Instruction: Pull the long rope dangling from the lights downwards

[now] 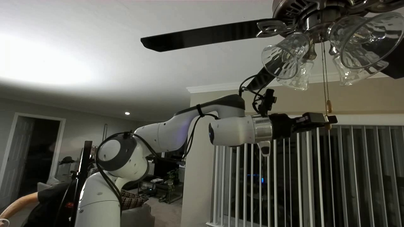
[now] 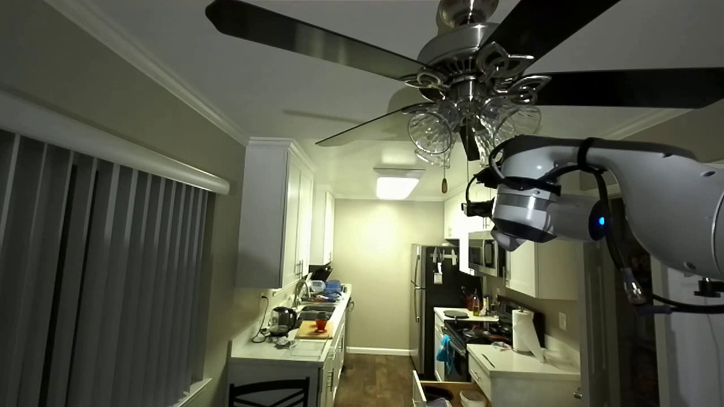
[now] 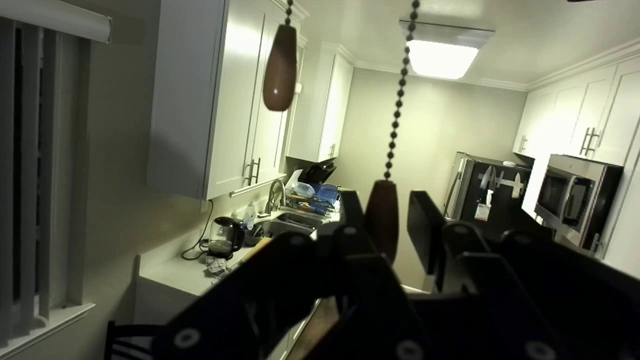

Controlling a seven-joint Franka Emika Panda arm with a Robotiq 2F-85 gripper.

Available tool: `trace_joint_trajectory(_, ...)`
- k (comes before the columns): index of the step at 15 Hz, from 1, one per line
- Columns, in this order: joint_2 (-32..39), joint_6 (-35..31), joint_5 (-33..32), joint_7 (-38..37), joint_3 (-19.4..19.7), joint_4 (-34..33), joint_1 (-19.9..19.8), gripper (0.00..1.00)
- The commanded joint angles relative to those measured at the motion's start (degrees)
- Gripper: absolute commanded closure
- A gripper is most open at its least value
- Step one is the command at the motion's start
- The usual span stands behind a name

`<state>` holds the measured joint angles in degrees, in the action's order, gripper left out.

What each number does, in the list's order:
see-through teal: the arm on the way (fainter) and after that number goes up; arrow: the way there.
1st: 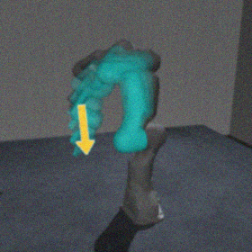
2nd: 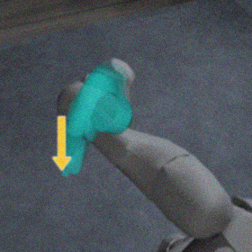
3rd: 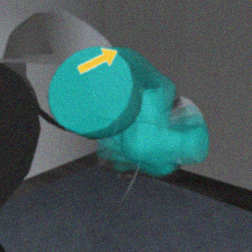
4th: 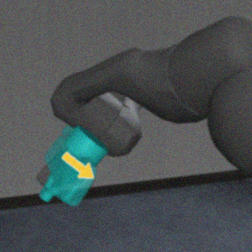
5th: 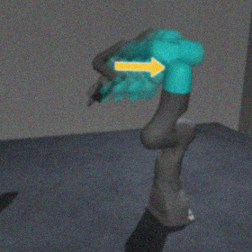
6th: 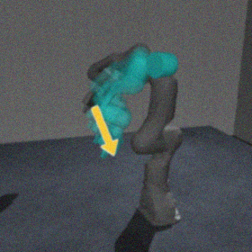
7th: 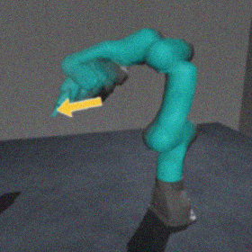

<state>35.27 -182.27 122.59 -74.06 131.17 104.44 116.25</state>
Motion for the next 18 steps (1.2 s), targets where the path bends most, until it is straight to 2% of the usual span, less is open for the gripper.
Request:
trace_joint_trajectory(1,-0.57,0.19,-2.33,0.26,2.03,1.64,2.88,0.97)
trace_joint_trajectory(3,-0.65,0.21,-3.24,0.21,2.35,2.03,3.53,0.92)
trace_joint_trajectory(10,-1.76,0.1,-6.05,0.0,2.38,4.98,6.12,0.93)
trace_joint_trajectory(18,-1.26,0.66,-5.54,0.14,3.49,6.27,7.02,0.93)
